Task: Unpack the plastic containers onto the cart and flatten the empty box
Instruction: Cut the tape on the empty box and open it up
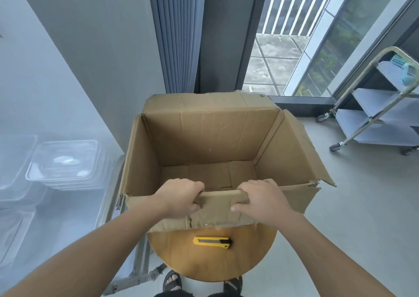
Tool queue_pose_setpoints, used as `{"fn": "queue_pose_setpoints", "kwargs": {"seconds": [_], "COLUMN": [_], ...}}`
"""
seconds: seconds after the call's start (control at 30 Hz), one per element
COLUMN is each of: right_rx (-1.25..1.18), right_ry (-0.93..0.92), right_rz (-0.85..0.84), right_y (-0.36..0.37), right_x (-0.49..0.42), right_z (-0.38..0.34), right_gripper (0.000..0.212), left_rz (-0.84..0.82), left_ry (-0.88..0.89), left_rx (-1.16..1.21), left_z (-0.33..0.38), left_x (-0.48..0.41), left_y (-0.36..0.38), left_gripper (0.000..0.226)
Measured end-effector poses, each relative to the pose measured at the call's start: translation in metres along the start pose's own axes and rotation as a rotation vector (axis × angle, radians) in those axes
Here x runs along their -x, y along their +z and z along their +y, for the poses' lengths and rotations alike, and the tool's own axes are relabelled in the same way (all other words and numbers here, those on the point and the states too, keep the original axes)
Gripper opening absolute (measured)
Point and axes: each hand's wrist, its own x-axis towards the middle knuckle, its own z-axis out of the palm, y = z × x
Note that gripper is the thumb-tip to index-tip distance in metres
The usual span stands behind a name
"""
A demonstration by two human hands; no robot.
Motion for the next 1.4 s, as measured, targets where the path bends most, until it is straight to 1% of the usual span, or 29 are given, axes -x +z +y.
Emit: {"fn": "queue_pose_setpoints", "kwargs": {"seconds": [0.13, 0.23, 0.3, 0.37, 0.5, 0.6, 0.8, 0.87, 0.97, 1.07, 1.17, 1.27, 1.33, 1.4], "right_rx": [0.059, 0.066, 0.066, 0.053, -0.012, -0.017, -0.051, -0.077, -0.111, -0.089, -0.081, 0.035, 0.083, 0.061], "right_ry": [-0.06, -0.095, -0.108, -0.113, -0.12, -0.129, -0.071, -0.037, -0.008, -0.034, -0.053, -0.034, 0.039, 0.109], "right_rz": [0.082, 0.158, 0.176, 0.202, 0.328, 0.384, 0.39, 0.367, 0.289, 0.253, 0.262, 0.303, 0.388, 0.46], "right_y": [-0.017, -0.036, -0.047, -0.056, -0.071, -0.087, -0.12, -0.129, -0.132, -0.126, -0.124, -0.115, -0.103, -0.091], "right_x": [-0.009, -0.02, -0.026, -0.03, -0.034, -0.04, -0.05, -0.055, -0.07, -0.086, -0.1, -0.112, -0.111, -0.106], "right_z": [0.015, 0.028, 0.035, 0.04, 0.05, 0.052, 0.05, 0.048, 0.043, 0.035, 0.031, 0.036, 0.042, 0.048], "right_gripper": [0.036, 0.036, 0.035, 0.037, 0.045, 0.047, 0.04, 0.039, 0.041, 0.042, 0.048, 0.064, 0.077, 0.087], "left_rz": [0.077, 0.147, 0.163, 0.201, 0.333, 0.44, 0.608, 0.654, 0.659, 0.666, 0.676, 0.629, 0.631, 0.634], "left_ry": [-0.065, -0.123, -0.165, -0.21, -0.256, -0.243, -0.178, -0.162, -0.149, -0.162, -0.155, -0.158, -0.162, -0.158], "left_rx": [0.003, 0.018, 0.036, 0.047, 0.083, 0.099, 0.078, 0.068, 0.055, 0.056, 0.011, -0.054, -0.034, 0.007], "left_z": [0.016, 0.025, 0.031, 0.035, 0.042, 0.042, 0.034, 0.031, 0.02, 0.005, -0.012, -0.025, -0.03, -0.036], "left_x": [-0.006, -0.013, -0.018, -0.021, -0.025, -0.03, -0.036, -0.039, -0.045, -0.05, -0.051, -0.055, -0.061, -0.067], "left_y": [-0.014, -0.03, -0.039, -0.049, -0.065, -0.077, -0.098, -0.102, -0.101, -0.087, -0.071, -0.066, -0.069, -0.073], "left_gripper": [0.02, 0.018, 0.018, 0.019, 0.019, 0.027, 0.045, 0.051, 0.057, 0.06, 0.078, 0.097, 0.101, 0.1]}}
